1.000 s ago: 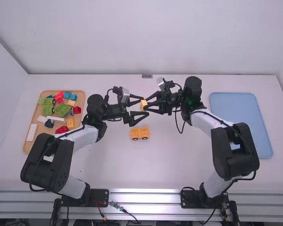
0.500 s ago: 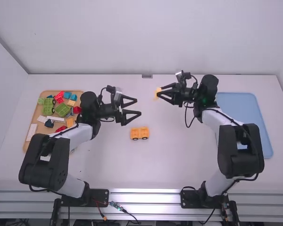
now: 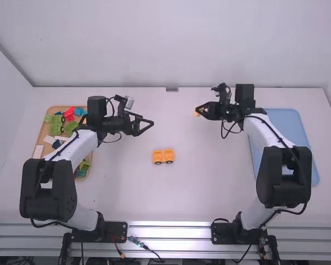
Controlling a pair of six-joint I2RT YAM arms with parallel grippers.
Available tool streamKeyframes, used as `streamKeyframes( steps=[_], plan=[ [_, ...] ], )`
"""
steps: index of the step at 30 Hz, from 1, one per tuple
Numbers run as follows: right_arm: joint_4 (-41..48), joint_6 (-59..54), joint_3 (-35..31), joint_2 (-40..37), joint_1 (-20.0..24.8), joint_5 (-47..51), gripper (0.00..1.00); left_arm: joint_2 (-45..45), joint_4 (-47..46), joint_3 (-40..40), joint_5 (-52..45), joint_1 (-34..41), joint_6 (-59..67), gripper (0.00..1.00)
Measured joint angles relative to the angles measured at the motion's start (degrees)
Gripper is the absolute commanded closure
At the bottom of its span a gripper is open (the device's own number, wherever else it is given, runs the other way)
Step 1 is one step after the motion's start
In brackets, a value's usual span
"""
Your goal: Assemble lego blocks to make yellow taxi
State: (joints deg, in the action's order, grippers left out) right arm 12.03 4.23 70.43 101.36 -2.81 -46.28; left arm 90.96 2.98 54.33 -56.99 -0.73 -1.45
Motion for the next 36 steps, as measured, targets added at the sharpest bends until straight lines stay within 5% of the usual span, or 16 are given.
streamKeyframes(
  steps=[6,13,21,36],
  plan=[
    [22.8,-20.2,11.5,0.0,-4.7,18.1,1.00,0.0,-10.6,6.2,4.7,0.0,8.7,0.01],
    [37.9,-45.4,13.7,0.0,-9.2,29.7,1.00,0.0,-20.2,10.5,11.7,0.0,14.5,0.01],
    [42.6,-62.4,13.7,0.7,-13.7,36.9,1.00,0.0,-31.6,15.5,18.9,0.0,22.1,0.01],
    [45.8,-74.4,13.5,16.9,-22.0,46.2,1.00,0.0,-33.0,16.3,20.9,0.0,24.1,0.01]
  ],
)
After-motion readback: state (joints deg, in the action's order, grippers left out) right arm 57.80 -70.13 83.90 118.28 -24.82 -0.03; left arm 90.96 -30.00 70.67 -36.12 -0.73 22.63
